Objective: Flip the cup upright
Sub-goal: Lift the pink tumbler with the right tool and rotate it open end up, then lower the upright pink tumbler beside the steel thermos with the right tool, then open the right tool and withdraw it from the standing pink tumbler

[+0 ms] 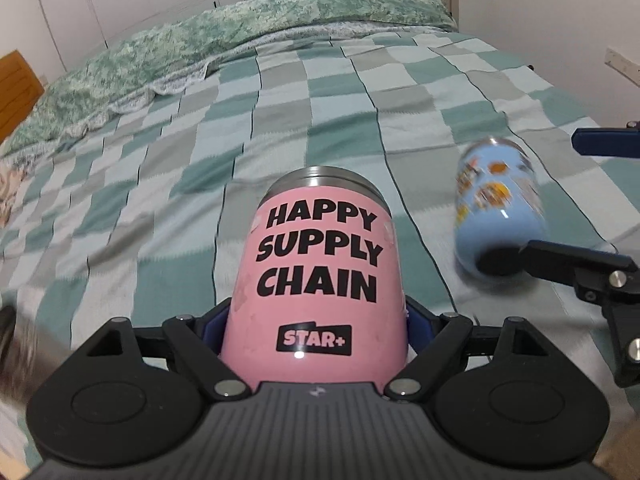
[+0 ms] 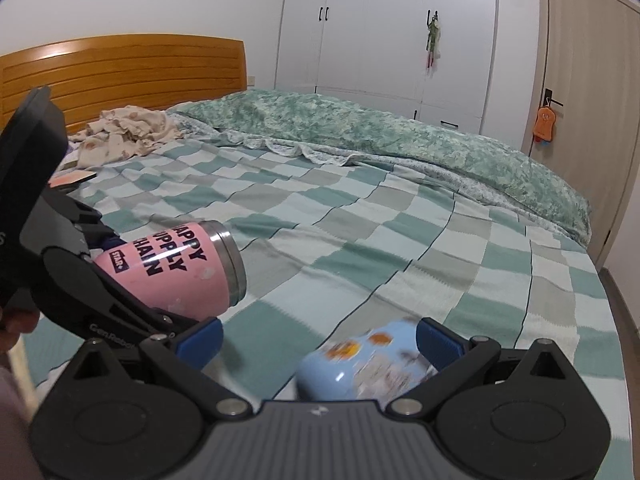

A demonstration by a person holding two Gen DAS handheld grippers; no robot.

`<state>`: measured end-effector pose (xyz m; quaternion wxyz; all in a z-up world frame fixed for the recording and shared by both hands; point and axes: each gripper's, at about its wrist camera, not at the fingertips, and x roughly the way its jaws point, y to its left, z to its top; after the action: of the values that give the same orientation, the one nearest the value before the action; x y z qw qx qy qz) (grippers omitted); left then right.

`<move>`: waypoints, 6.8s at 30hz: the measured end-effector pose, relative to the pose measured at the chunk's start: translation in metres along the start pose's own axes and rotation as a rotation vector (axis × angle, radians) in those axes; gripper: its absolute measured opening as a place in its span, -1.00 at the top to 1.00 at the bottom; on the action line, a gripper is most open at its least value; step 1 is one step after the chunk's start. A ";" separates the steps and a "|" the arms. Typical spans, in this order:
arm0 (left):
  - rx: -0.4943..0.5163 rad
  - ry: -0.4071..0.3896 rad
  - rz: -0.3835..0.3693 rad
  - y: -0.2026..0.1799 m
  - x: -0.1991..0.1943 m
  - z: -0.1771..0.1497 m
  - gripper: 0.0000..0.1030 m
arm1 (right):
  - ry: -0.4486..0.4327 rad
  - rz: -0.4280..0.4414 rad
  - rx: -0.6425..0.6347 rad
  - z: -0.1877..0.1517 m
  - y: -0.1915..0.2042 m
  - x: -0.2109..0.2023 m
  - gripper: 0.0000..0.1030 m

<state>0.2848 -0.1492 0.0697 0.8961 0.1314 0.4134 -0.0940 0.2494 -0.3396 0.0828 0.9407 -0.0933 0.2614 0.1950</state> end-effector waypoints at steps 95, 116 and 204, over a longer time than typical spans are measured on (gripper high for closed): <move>-0.291 -0.299 -0.051 0.194 -0.078 -0.173 -1.00 | -0.029 0.083 0.376 -0.022 0.160 0.018 -0.65; -0.337 -0.368 0.026 0.200 -0.074 -0.179 -1.00 | -0.150 -0.036 0.053 0.008 0.224 0.108 -0.64; -0.189 -0.822 0.046 0.050 -0.129 -0.287 -1.00 | -0.483 -0.371 0.172 -0.182 0.180 -0.146 -1.00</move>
<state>0.0107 -0.0039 -0.0021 0.9964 0.0095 0.0256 -0.0803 -0.0232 -0.2734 -0.0073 0.9995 -0.0103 0.0247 0.0139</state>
